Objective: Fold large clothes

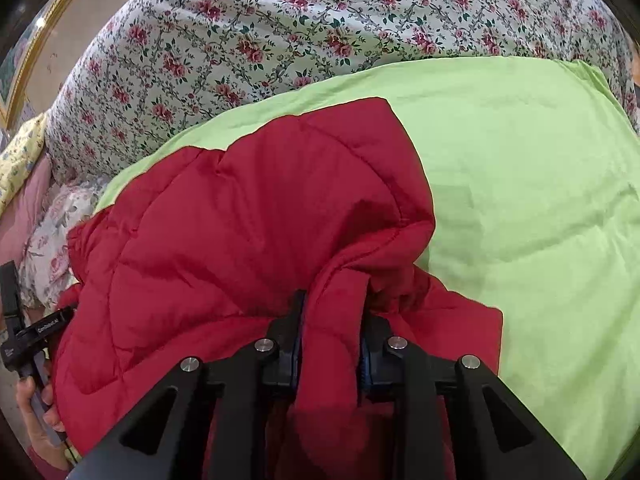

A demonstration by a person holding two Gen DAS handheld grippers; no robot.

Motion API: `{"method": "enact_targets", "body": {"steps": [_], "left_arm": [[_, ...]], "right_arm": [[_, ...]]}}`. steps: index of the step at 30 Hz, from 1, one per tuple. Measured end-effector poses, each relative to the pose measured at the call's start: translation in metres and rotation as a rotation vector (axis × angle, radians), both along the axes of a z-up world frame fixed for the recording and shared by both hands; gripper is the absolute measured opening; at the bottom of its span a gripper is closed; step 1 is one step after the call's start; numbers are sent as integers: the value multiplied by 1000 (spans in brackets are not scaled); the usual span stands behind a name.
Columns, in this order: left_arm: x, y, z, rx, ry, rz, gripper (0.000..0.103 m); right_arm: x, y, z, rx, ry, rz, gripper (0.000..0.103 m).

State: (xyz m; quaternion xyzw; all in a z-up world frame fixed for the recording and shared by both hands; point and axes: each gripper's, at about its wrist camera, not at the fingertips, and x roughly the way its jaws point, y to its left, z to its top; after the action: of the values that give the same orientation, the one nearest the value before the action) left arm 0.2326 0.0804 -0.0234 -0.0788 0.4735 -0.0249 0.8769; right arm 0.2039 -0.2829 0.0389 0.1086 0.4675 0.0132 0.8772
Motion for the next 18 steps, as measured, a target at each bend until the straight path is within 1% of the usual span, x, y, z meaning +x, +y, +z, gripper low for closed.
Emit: {"method": "enact_targets", "body": {"steps": [8,14,16,18], "left_arm": [[-2,0,-1,21,-11,19,34],[-2,-2,-3,44,-7,22,41],[-2,-1,-3,43,-5,27,43],[-4,2,-1,23,-6,33,48]], "right_arm": [[1,2,0,-13,-6,-6,26],[-2,0,0,-15,-15,-16,26],[-3,-1,0,-9,-17,-19,27],[-4,-3,-1,-4,-21,-20,28]]}}
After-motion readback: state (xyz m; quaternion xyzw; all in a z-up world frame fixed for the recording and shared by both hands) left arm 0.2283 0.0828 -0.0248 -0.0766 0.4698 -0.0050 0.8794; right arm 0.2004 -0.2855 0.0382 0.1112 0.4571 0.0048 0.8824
